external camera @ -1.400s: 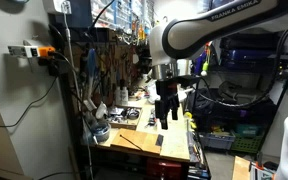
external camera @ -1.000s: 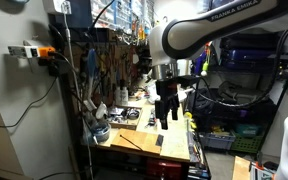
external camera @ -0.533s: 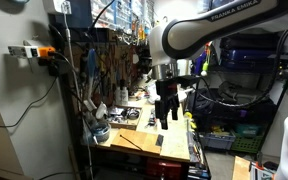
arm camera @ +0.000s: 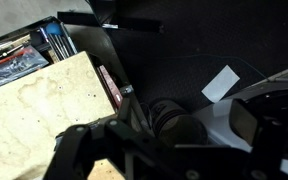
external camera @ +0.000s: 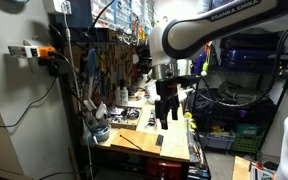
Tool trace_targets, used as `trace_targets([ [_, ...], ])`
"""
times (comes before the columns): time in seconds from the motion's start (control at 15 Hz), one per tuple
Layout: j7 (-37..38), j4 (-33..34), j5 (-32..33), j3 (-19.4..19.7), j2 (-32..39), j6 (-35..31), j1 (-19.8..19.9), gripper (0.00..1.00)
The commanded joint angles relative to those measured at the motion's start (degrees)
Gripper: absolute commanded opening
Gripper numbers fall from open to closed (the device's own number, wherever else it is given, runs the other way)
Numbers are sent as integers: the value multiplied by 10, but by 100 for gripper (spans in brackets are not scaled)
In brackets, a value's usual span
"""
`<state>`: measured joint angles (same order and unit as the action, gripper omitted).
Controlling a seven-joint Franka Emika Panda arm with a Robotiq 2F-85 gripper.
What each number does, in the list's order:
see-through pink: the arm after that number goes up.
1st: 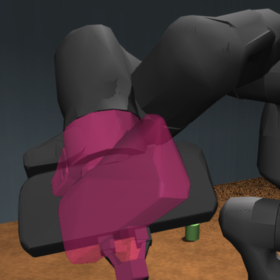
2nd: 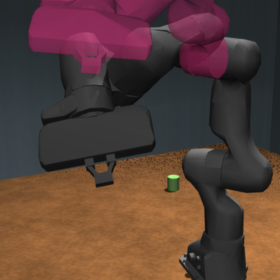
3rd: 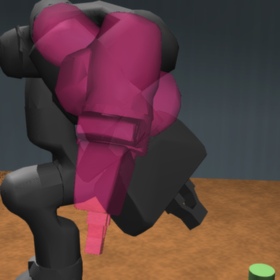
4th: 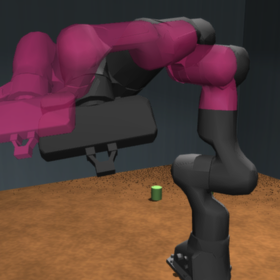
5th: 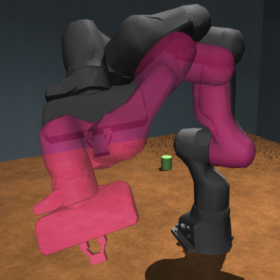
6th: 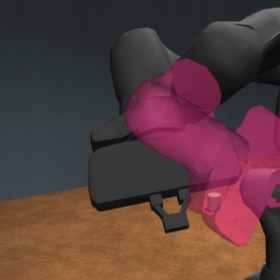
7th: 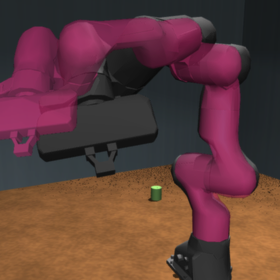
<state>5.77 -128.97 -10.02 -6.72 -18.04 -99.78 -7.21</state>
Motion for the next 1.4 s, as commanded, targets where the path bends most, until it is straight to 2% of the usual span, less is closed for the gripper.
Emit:
trace_targets([
  [0.0, 16, 8, 5, -9, 17, -15, 3, 100],
  [0.2, 45, 16, 14, -15, 41, -40, 6, 100],
  [0.47, 93, 31, 42, -27, 85, -126, 7, 100],
  [0.87, 191, 60, 153, -24, 159, -256, 15, 100],
  [1.2, 185, 75, 201, -13, 211, -332, 9, 100],
  [1.27, 182, 77, 194, -11, 220, -341, 9, 100],
  [1.33, 178, 67, 181, -11, 197, -322, 6, 100],
])
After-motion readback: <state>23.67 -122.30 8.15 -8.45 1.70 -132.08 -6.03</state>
